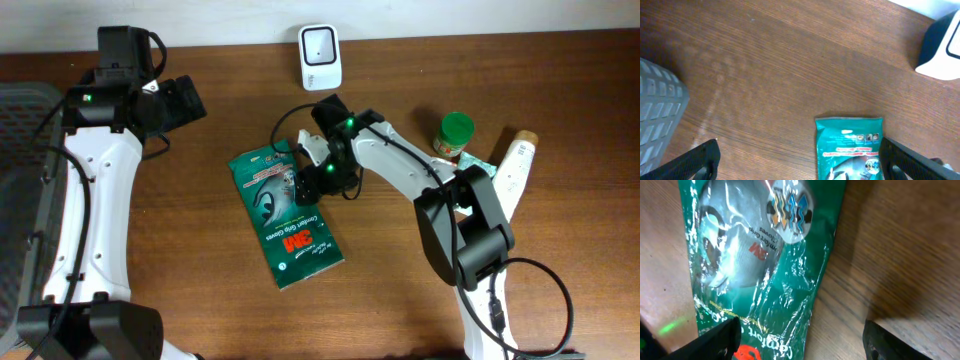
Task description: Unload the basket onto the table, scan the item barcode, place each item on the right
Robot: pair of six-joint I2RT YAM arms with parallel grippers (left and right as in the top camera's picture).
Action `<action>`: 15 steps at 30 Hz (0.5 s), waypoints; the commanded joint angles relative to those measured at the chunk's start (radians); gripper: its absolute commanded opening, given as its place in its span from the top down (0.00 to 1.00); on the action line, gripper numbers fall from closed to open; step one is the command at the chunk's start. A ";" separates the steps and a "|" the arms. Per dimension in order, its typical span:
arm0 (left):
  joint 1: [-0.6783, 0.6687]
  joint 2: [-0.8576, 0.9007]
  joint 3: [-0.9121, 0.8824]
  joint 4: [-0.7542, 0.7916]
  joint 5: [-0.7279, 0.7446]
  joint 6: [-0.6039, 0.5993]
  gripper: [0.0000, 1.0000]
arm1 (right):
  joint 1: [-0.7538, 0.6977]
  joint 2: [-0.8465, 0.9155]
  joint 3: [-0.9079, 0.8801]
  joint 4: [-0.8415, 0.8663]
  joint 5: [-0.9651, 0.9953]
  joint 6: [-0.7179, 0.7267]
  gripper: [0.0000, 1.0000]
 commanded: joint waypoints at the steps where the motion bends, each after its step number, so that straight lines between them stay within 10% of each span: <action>1: 0.002 0.008 0.009 0.001 0.050 -0.018 0.01 | 0.011 0.031 -0.035 0.019 -0.013 -0.008 0.24; 15: 0.003 0.034 0.008 0.048 0.042 -0.045 0.01 | 0.073 0.128 -0.057 0.221 0.251 0.337 0.42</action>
